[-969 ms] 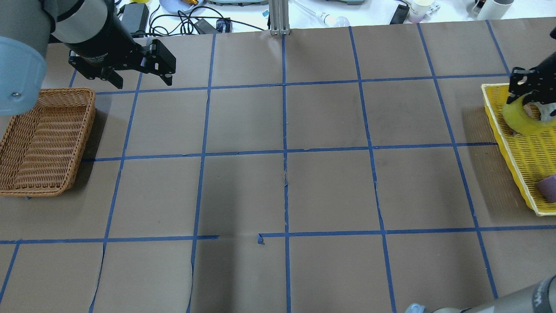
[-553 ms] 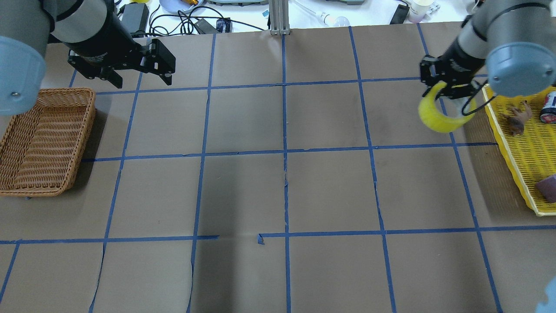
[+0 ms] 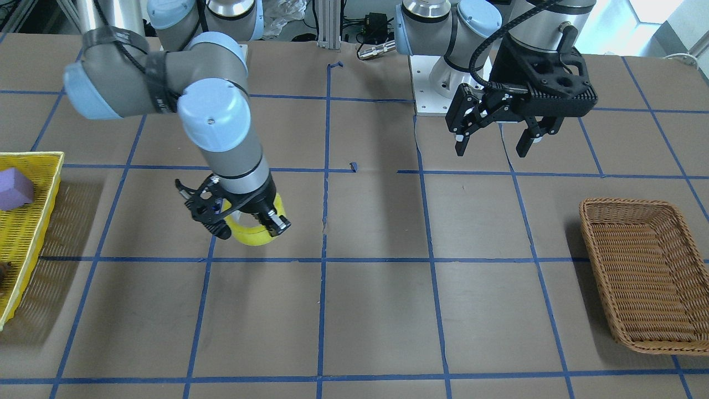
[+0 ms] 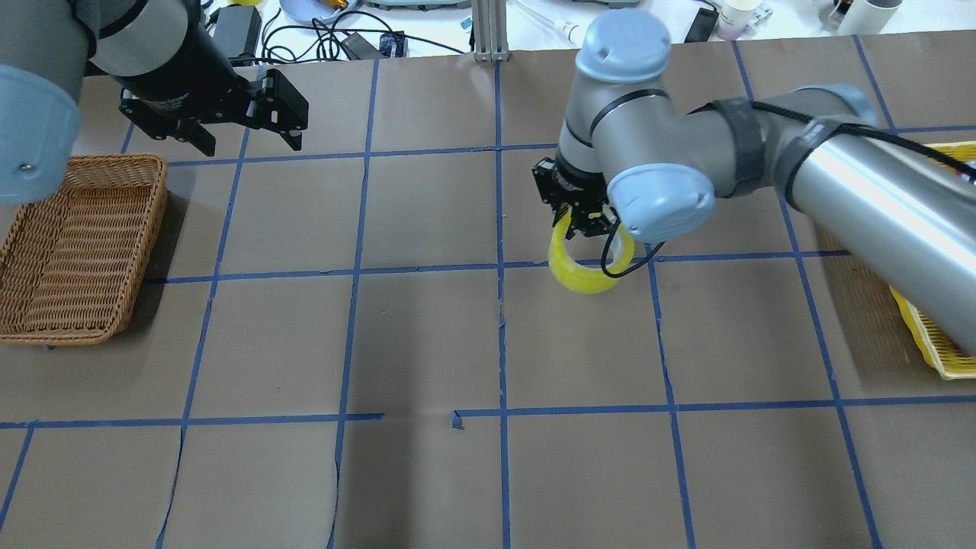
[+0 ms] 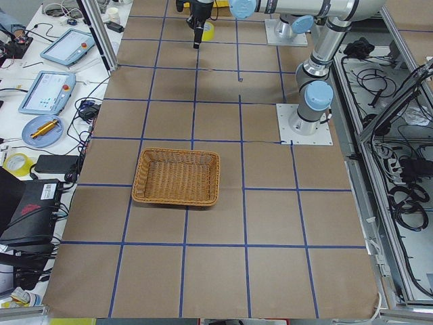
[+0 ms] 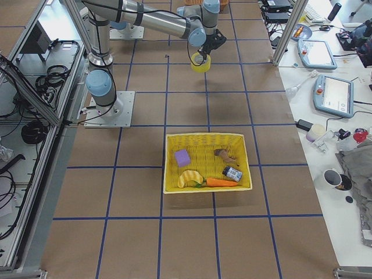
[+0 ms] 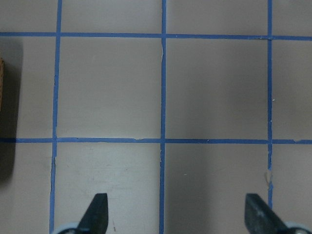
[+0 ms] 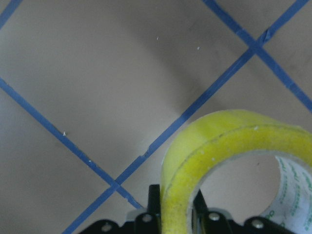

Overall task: Transfer tape with both arms
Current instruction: 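Lift the tape roll and carry it to the table center with the right gripper, then set the tape roll down on the table and open the right gripper, then reach the left gripper toward the tape roll while the right arm withdraws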

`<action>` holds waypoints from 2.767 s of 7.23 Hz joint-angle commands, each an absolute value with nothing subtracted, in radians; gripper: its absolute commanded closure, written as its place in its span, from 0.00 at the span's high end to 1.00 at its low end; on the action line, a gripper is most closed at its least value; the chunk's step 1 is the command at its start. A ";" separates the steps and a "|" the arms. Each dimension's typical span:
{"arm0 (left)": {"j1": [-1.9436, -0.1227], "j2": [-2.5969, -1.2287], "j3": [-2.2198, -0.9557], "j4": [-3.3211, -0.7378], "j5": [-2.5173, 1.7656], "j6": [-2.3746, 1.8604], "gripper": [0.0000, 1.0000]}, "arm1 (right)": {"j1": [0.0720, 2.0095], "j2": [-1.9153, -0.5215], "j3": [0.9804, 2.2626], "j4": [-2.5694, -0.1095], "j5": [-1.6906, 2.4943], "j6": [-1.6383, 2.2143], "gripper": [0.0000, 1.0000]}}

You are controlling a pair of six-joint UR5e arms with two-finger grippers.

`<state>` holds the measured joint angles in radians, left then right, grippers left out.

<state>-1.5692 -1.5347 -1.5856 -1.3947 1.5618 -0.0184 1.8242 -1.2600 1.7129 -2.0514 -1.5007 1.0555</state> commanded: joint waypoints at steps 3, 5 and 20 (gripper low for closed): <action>-1.569 -1.531 -1.586 -1.396 1.562 -0.018 1.00 | 2.006 -1.152 1.727 -2.083 -1.496 1.189 0.00; -1.569 -1.532 -1.586 -1.396 1.560 -0.020 1.00 | 2.037 -1.146 1.730 -2.080 -1.486 1.215 0.00; -1.575 -1.494 -1.582 -1.543 1.566 -0.032 1.00 | 1.628 -1.454 1.572 -1.664 -1.691 0.457 1.00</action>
